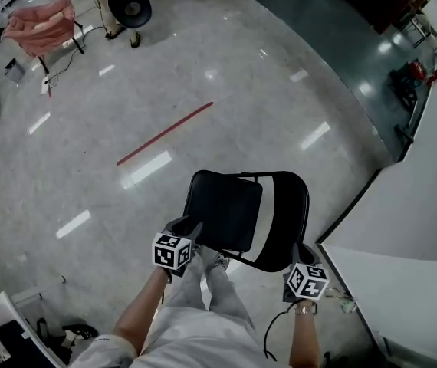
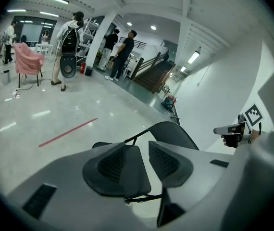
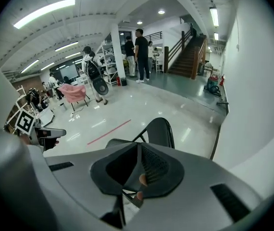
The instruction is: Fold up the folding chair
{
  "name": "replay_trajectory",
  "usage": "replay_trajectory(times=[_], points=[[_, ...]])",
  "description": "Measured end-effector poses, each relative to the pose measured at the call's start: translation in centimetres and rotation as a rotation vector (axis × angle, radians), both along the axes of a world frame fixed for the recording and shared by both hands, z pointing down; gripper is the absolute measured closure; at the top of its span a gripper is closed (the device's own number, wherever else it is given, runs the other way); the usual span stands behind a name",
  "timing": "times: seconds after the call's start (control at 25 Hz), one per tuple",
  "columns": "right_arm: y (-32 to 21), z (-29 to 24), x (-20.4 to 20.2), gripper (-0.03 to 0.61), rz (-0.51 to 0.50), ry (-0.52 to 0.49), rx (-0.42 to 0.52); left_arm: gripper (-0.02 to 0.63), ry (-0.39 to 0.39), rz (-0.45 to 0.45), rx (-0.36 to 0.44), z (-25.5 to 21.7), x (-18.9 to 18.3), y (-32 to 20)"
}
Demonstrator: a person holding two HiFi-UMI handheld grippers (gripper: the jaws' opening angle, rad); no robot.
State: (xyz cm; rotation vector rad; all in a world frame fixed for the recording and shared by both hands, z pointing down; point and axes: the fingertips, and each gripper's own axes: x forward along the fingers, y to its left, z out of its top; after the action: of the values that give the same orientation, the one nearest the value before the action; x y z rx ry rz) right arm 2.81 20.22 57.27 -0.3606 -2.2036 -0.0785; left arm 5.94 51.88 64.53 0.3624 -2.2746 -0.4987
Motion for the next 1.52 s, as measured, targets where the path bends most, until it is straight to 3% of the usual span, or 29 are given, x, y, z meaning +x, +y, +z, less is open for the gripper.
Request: replay_trajectory(times=[0.08, 0.24, 0.4, 0.68, 0.88, 1.04, 1.28, 1.52], points=[[-0.7, 1.1, -0.5, 0.564, 0.015, 0.025, 0.017, 0.468, 0.042, 0.002, 0.012, 2.1, 0.0, 0.7], [-1.2, 3.4, -2.5, 0.417, 0.023, 0.063, 0.041, 0.428, 0.108, 0.022, 0.023, 6.4, -0.9, 1.8], [-2.4, 5.9, -4.8, 0.337, 0.030, 0.072, 0.103, 0.373, 0.148, 0.050, 0.063, 10.5, -2.2, 2.0], [-5.1, 11.4, -6.9, 0.307, 0.051, 0.146, 0.211, 0.311, 0.237, 0.041, 0.099, 18.3, -3.6, 3.1], [-6.0, 15.0, -6.6, 0.307, 0.071, 0.251, 0.173, 0.290, 0.293, 0.051, 0.124, 23.3, -4.0, 3.4], [-6.5, 17.8, -6.7, 0.307, 0.061, 0.284, 0.196, 0.273, 0.313, 0.077, 0.119, 27.5, -4.7, 3.4], [-6.5, 21.1, -5.7, 0.308, 0.090, 0.354, 0.211, 0.262, 0.361, 0.044, 0.163, 33.0, -5.6, 4.9], [-6.8, 21.1, -5.7, 0.308, 0.088, 0.394, 0.233, 0.262, 0.415, 0.184, 0.123, 38.4, -5.3, 5.3]])
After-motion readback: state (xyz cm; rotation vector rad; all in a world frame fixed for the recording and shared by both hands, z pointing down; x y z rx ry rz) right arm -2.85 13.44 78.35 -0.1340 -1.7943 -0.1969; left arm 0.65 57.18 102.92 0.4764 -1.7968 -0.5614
